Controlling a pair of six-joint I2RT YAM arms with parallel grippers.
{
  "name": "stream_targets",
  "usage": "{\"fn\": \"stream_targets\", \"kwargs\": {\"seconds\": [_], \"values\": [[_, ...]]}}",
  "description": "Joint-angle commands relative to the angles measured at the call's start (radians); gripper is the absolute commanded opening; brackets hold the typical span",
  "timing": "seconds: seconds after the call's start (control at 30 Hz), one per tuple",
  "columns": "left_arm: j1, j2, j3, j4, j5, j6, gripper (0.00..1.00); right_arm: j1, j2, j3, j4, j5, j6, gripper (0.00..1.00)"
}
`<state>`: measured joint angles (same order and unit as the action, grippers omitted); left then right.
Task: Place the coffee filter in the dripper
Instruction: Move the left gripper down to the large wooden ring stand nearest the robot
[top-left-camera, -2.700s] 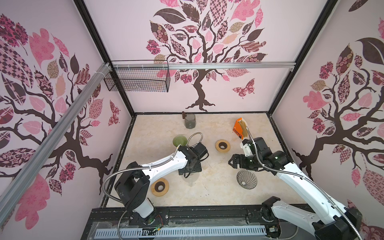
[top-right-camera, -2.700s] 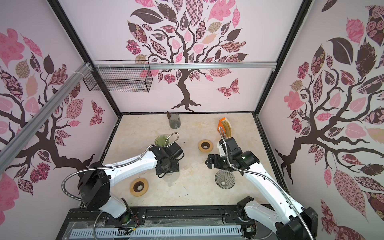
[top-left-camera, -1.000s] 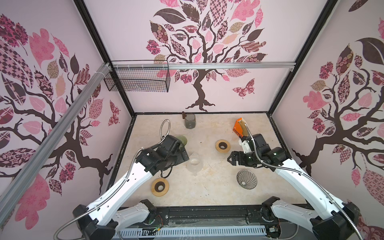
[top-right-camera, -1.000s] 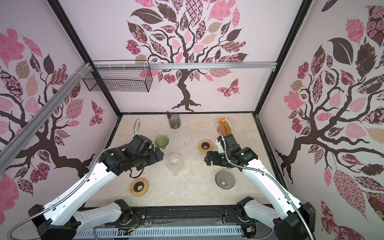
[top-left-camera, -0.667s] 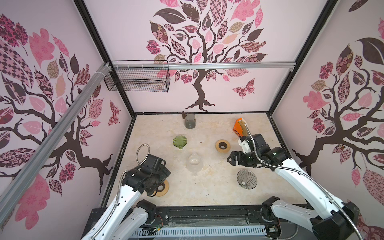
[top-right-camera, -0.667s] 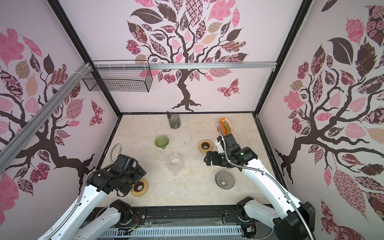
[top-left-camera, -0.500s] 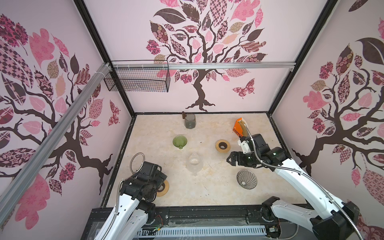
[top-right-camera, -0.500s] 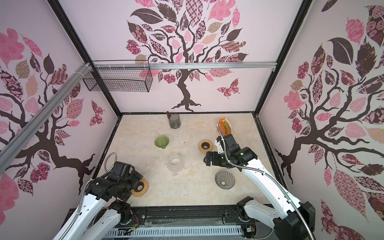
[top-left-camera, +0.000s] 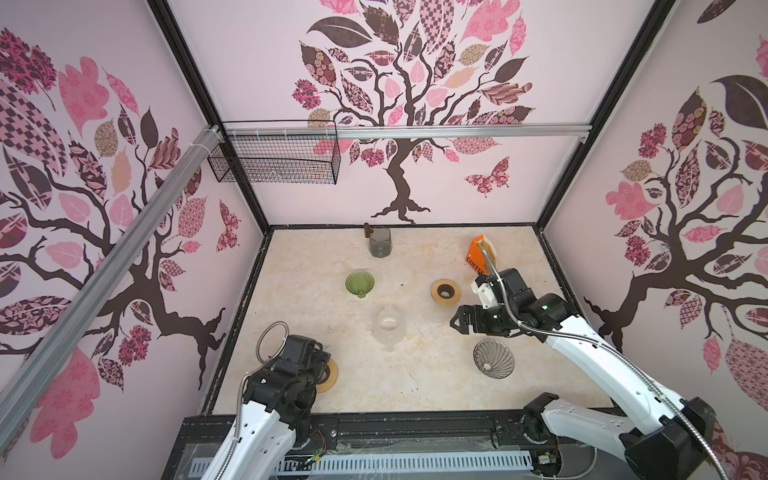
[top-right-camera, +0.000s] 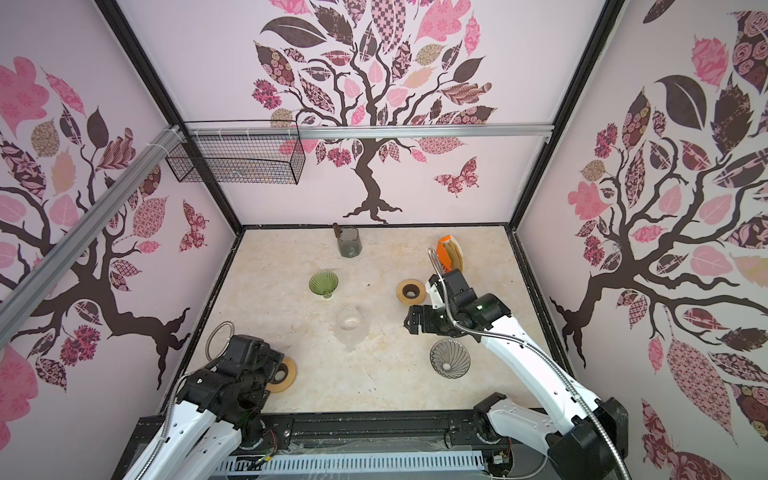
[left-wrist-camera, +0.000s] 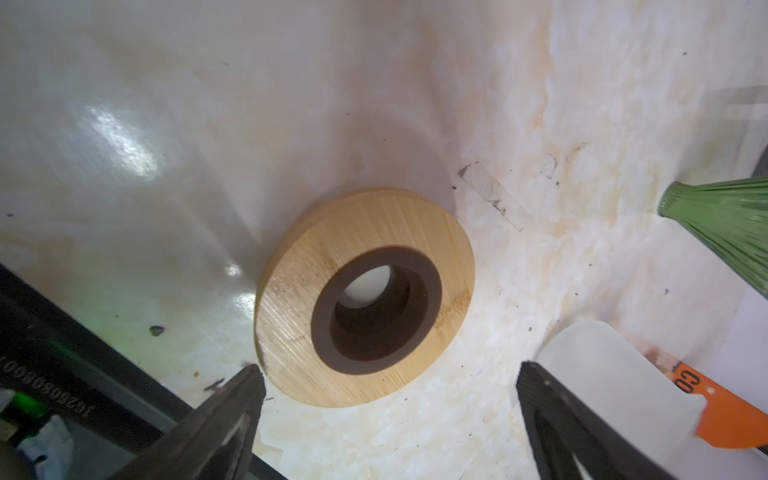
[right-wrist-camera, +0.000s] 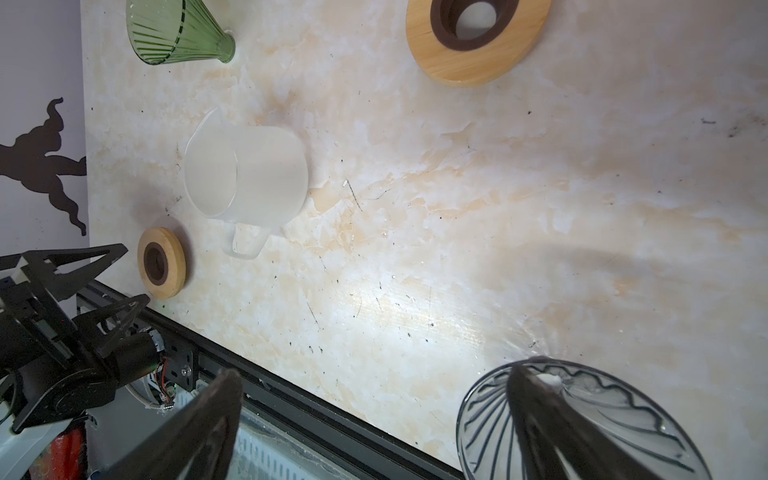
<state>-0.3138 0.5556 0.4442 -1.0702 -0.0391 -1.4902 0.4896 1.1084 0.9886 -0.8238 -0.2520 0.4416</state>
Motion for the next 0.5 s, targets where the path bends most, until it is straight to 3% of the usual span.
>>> {"fn": "stream_targets", "kwargs": {"seconds": [0.0,0.2,0.47], "values": [[0.004,0.06,-0.015,-0.075,-0.017,-0.021,0.98,0.008,0.02,0.044,-0.001,-0.009,-0.01,1.0],[0.004,0.127,-0.025,-0.02,-0.005,-0.023,0.98,0.009,0.023,0.04,0.0,-0.01,-0.012,1.0],[0.004,0.106,-0.078,0.096,-0.01,-0.035,0.98,0.012,0.031,0.036,0.007,-0.013,-0.015,1.0]]}}
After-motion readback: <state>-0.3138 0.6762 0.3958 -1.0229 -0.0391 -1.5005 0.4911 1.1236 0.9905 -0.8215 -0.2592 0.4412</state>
